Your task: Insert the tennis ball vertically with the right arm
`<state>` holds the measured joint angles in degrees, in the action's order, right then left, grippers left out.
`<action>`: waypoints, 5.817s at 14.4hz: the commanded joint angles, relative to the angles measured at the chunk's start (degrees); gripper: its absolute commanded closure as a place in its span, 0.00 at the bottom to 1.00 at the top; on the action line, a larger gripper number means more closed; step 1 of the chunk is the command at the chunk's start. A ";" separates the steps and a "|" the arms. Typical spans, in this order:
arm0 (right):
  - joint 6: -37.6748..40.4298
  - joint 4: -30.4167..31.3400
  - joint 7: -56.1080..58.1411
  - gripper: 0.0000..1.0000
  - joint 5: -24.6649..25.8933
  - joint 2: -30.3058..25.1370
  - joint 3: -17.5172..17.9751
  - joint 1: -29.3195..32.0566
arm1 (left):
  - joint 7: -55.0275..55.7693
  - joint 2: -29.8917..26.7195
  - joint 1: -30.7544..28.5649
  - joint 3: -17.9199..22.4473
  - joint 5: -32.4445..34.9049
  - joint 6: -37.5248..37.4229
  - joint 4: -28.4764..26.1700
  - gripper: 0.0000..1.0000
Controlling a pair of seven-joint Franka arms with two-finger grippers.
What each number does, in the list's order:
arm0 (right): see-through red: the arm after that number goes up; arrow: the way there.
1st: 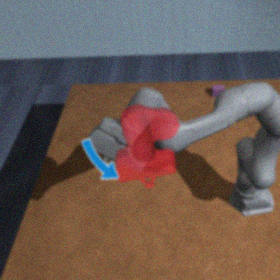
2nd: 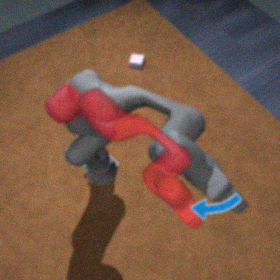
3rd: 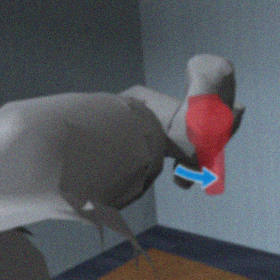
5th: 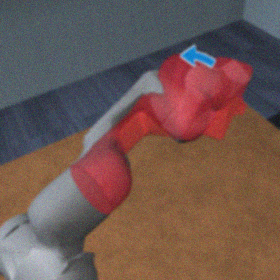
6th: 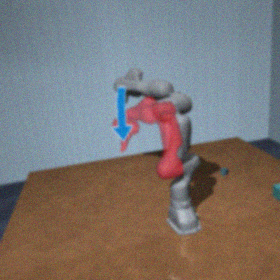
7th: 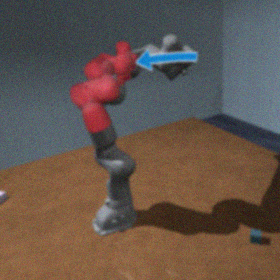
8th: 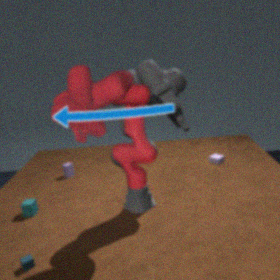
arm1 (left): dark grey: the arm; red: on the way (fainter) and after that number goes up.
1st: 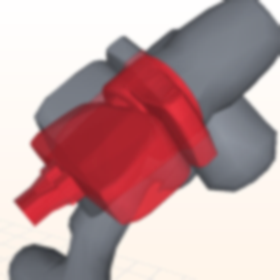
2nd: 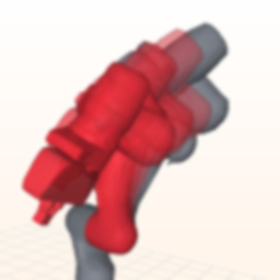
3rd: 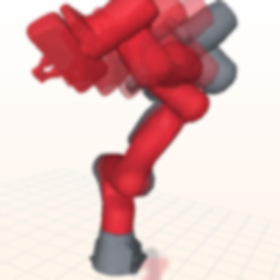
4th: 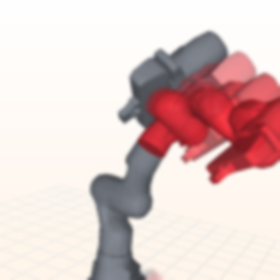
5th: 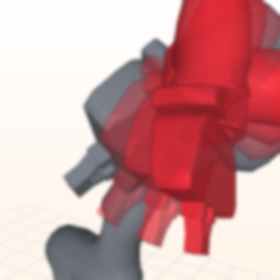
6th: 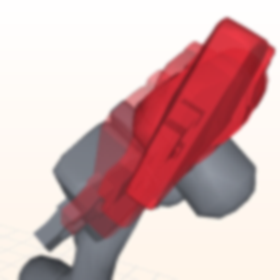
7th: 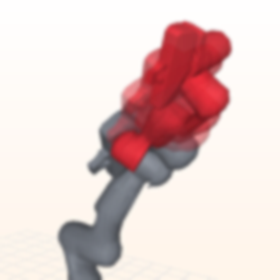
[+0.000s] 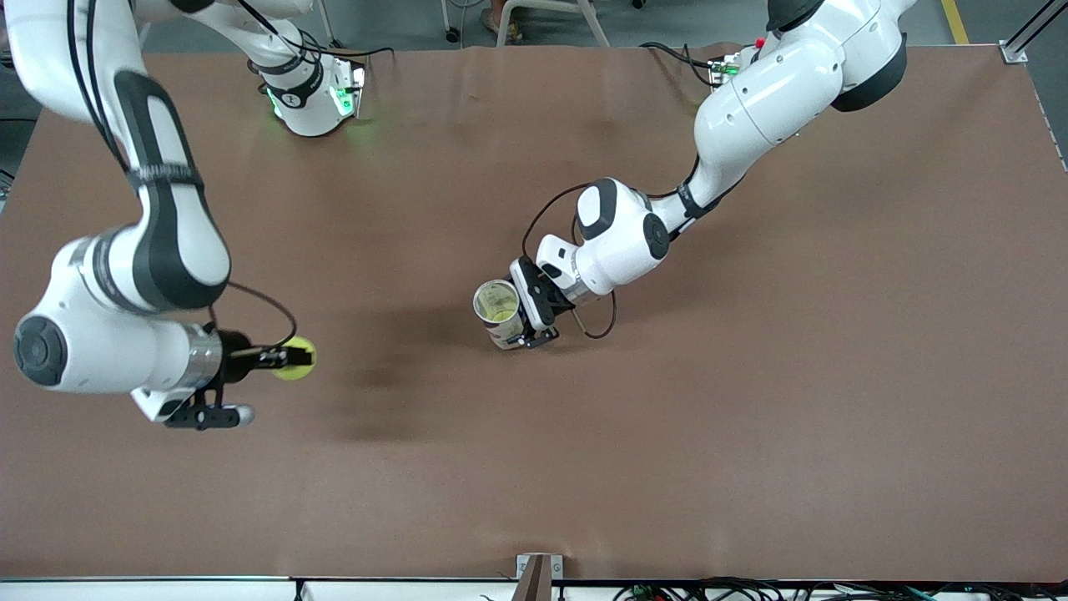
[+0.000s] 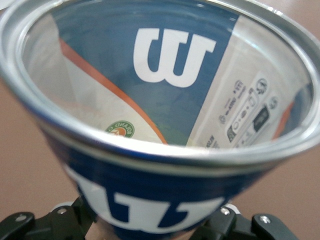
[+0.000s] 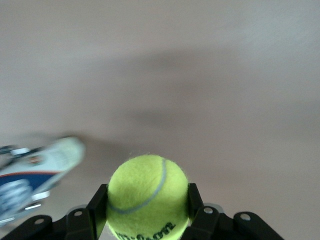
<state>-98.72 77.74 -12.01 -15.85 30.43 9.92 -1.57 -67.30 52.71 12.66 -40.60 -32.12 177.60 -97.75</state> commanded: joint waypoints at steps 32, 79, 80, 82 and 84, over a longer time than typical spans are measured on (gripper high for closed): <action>-16.07 2.42 -28.95 0.00 -4.27 3.68 13.37 -9.24 | -0.90 0.29 -0.44 -0.36 -1.45 0.29 -1.21 0.17; 7.58 6.82 13.86 0.00 17.08 -29.55 -12.89 3.96 | 77.50 -36.88 -12.47 28.29 35.54 -75.99 15.05 0.00; 7.58 6.64 13.86 0.00 17.08 -29.55 -13.34 3.33 | 77.93 -38.72 -12.92 28.03 35.55 -77.48 14.87 0.00; 7.67 7.08 13.77 0.00 17.00 -29.72 -13.35 3.24 | 77.50 -41.88 -13.01 28.38 35.81 -79.68 14.78 0.00; 7.23 9.26 13.59 0.00 17.00 -30.68 -13.34 3.24 | 77.15 -44.87 -12.05 31.09 35.81 -81.09 14.43 0.00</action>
<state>-90.46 83.19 1.29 0.87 2.35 -2.55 2.51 9.29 11.71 -0.31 -11.61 2.55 98.03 -81.57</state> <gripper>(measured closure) 0.000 0.000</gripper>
